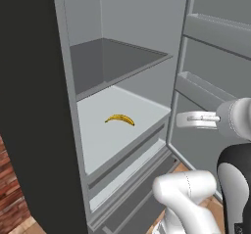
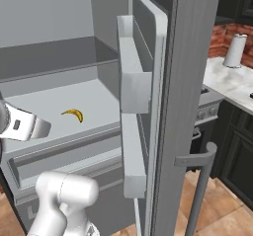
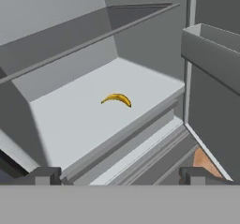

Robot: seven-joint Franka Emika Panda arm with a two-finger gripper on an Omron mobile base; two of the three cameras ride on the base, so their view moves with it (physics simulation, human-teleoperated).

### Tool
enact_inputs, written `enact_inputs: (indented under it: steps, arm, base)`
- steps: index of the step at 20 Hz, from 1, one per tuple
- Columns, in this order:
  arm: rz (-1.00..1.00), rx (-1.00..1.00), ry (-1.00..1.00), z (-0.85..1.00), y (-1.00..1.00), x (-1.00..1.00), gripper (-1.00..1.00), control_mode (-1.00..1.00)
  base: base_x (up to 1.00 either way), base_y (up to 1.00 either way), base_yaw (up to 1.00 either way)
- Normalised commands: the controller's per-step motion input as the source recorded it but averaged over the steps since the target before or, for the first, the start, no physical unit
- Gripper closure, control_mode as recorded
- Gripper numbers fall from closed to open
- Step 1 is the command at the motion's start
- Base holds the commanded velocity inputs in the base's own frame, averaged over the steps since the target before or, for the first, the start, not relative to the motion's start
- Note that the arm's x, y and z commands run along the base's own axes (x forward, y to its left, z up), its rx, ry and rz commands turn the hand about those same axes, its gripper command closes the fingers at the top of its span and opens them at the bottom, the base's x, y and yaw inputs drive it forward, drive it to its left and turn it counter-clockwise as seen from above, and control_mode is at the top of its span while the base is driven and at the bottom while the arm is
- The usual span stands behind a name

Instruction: Retrieve the pear and banana from the fridge and place them into the bowl on the dining table.

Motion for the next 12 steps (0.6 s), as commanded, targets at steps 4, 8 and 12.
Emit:
enact_inputs:
  steps: [4, 8, 12]
  arm:
    - [0.0, 0.0, 0.0, 0.0, 0.0, 0.0, -1.0, 1.0]
    - [0.0, 0.0, 0.0, 0.0, 0.0, 0.0, -1.0, 1.0]
    - [0.02, 0.0, 0.02, 0.0, 0.06, 0.0, -1.0, -1.0]
  base:
    - [0.0, 0.0, 0.0]
    - [0.0, 0.0, 0.0]
    - [0.0, 0.06, 0.01]
